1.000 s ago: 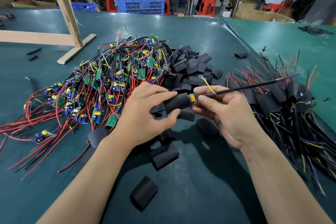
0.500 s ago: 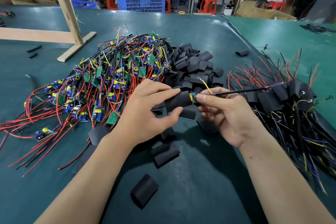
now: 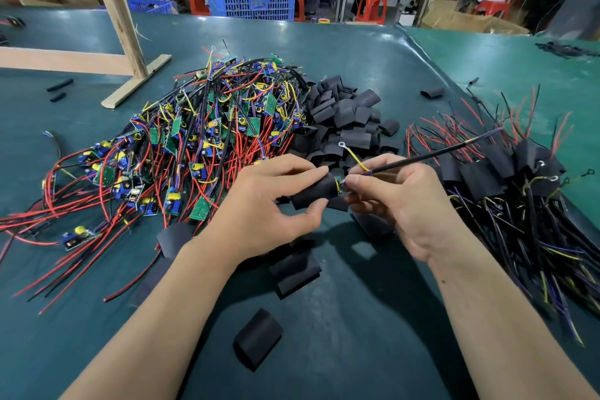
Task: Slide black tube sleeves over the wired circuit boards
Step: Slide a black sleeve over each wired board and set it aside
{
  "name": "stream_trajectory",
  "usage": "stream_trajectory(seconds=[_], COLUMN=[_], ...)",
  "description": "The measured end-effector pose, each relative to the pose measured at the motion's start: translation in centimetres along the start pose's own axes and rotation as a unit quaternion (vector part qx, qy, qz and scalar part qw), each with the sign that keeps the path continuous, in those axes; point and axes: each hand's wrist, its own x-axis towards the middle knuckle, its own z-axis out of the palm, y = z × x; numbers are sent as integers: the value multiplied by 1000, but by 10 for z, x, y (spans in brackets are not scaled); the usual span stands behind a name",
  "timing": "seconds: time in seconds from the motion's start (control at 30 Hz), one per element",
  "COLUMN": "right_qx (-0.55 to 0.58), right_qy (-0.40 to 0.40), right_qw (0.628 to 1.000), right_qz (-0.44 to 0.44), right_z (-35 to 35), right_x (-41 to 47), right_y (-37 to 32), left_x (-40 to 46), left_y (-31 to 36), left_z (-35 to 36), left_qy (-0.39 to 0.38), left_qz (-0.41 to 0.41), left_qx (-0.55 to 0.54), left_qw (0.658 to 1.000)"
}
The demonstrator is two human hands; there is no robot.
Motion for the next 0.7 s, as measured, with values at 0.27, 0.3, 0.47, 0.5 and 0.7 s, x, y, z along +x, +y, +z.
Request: stream_trajectory(seconds=[0.27,0.3,0.47,0.5,0.7], right_qx=[70,68,132,136,146], right_qy=[-20,-20,2,0,-1], right_qw=[997,997,988,988,989], right_qz=[24,26,76,71,27], right_z=[0,1,-1,-1,2], right_x=[-1,-1,2,2,2], right_y=[-3,-3,-1,-1,-1], left_x=[0,-1,-1,-1,-2], left_y=[0,0,-1,1,6], left_z=[0,0,3,4,0], left_qy=[22,20,10,14,-8], left_qz=[-7,-4,-7,-18,-97], left_qx=[-24,-18,-14,-23,-93], left_qw=[999,1000,1000,999,991])
